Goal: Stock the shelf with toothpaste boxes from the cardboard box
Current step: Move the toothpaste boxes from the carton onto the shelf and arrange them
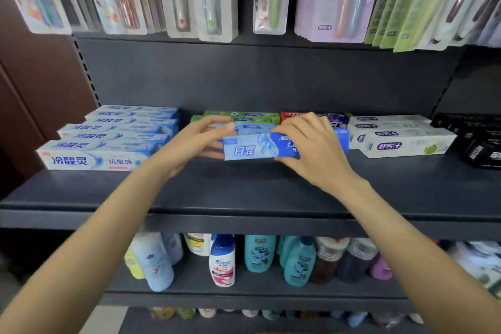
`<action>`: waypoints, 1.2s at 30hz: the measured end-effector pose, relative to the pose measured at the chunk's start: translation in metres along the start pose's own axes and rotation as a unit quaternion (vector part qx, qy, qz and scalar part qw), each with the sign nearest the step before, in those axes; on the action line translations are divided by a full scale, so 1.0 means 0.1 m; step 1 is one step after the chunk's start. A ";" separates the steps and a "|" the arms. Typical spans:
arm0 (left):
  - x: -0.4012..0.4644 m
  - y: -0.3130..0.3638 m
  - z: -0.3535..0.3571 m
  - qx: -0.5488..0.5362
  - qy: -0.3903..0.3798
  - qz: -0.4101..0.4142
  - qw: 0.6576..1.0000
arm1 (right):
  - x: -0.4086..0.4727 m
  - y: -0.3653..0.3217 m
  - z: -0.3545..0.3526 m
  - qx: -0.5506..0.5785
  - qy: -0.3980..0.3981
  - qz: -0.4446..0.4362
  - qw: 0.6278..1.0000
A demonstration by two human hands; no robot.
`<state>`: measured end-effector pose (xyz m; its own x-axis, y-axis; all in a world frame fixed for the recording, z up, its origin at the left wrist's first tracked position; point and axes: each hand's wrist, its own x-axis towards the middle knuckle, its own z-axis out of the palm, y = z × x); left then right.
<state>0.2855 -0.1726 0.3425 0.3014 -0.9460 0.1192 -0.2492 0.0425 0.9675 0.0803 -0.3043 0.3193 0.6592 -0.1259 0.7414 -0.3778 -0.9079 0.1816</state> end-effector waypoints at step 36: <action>-0.02 -0.66 0.08 0.404 0.087 0.095 0.906 | 0.60 0.01 0.64 0.180 -0.141 0.069 0.971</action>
<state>0.2944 -0.1760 0.2766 0.3049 -0.8788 0.3671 -0.8828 -0.1161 0.4552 0.1615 -0.3389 0.3226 0.7895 -0.3141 0.5273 -0.2564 -0.9493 -0.1817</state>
